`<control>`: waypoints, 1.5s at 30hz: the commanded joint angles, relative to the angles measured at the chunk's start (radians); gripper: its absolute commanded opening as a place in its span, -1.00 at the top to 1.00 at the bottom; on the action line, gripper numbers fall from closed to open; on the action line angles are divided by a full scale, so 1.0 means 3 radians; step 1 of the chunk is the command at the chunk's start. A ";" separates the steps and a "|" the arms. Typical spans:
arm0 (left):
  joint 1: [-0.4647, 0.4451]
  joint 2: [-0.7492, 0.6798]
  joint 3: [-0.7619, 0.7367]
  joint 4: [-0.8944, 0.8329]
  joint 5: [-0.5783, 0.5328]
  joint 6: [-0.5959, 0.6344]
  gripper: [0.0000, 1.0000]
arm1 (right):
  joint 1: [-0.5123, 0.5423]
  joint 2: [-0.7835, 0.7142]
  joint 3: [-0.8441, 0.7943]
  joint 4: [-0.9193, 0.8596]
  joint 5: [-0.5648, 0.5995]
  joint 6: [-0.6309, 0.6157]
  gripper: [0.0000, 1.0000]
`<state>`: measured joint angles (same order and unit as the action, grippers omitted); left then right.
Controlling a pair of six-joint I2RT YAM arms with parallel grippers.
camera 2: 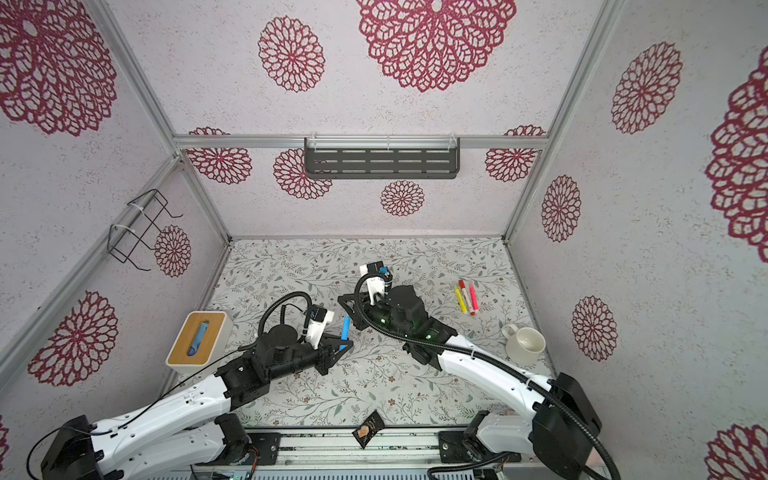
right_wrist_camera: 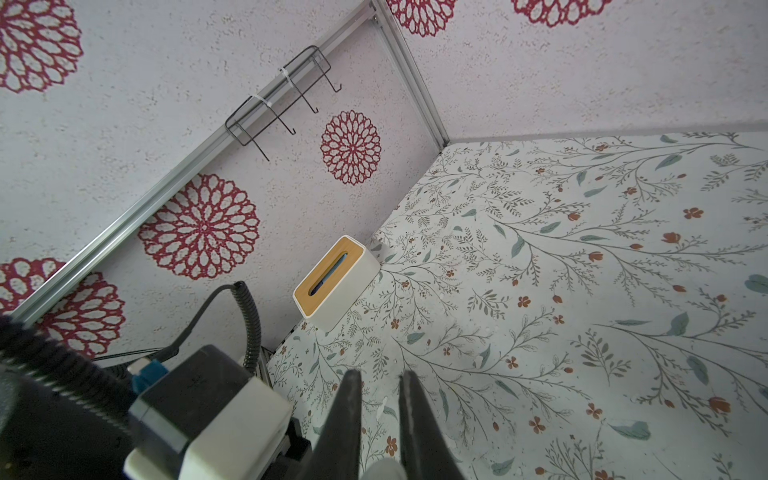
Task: Insert the pens into the pen caps
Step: 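Bring the right gripper to the capped blue marker and close on it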
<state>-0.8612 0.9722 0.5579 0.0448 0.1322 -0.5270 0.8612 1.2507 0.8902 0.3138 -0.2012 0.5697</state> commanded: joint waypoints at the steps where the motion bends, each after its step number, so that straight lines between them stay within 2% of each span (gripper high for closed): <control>1: 0.0130 -0.0122 0.0063 0.0507 -0.0219 -0.0056 1.00 | 0.0157 -0.0005 -0.0121 -0.0287 -0.0198 0.0024 1.00; 12: 0.0181 -0.0137 0.0033 0.0606 -0.0195 -0.0081 1.00 | 0.0243 0.0045 -0.0194 -0.0232 -0.0138 0.0073 1.00; 21: 0.0419 -0.0096 0.0027 0.0842 0.0018 -0.0189 1.00 | 0.0395 0.0244 -0.0216 -0.0131 -0.0127 0.0180 1.00; 35: 0.0824 -0.0280 0.0011 0.0761 0.0199 -0.0263 1.00 | 0.0720 0.0721 -0.0160 0.0200 -0.0096 0.0311 1.00; 45: 0.0965 -0.0406 0.0042 0.0601 0.0178 -0.0243 1.00 | 0.0845 0.0702 -0.0213 0.0200 0.0000 0.0300 1.00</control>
<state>-0.6464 0.8917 0.5076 -0.0330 0.3424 -0.5648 0.9913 1.4502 0.8917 0.5819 0.0154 0.6483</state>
